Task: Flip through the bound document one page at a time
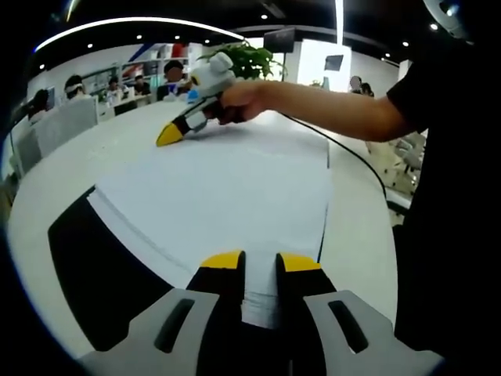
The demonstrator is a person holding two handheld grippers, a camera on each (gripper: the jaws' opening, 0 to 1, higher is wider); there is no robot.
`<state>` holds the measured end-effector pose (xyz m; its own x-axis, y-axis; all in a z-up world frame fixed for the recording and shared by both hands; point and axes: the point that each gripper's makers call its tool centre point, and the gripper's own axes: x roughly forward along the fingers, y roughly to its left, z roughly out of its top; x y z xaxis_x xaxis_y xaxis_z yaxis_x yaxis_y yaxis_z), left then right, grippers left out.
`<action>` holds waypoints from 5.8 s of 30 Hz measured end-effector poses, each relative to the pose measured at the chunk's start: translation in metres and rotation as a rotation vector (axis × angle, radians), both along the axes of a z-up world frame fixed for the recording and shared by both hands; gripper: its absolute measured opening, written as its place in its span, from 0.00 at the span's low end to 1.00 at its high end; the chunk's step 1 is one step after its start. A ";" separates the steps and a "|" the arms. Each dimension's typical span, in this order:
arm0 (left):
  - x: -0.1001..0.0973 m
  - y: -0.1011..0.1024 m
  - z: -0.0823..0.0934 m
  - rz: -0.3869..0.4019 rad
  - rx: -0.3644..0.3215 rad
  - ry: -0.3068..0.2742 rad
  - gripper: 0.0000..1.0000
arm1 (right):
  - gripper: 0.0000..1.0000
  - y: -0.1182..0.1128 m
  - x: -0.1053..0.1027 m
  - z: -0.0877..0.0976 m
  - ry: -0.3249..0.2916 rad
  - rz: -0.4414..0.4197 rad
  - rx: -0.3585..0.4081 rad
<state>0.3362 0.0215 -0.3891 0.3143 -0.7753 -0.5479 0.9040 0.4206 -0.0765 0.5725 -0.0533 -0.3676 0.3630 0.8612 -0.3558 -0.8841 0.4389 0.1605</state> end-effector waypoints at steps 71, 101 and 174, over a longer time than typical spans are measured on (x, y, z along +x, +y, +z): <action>0.002 0.004 0.000 0.025 0.014 -0.007 0.15 | 0.02 -0.019 -0.028 -0.008 -0.145 -0.020 -0.055; -0.001 0.000 -0.001 0.026 0.005 -0.001 0.15 | 0.02 -0.029 -0.065 -0.006 -0.157 -0.010 -0.050; -0.001 0.002 -0.001 0.055 -0.003 0.001 0.15 | 0.02 -0.020 -0.138 -0.003 -0.233 0.099 -0.078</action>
<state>0.3355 0.0233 -0.3905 0.3554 -0.7587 -0.5460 0.8797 0.4689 -0.0790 0.4350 -0.0738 -0.3705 0.3579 0.8700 -0.3392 -0.9326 0.3512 -0.0832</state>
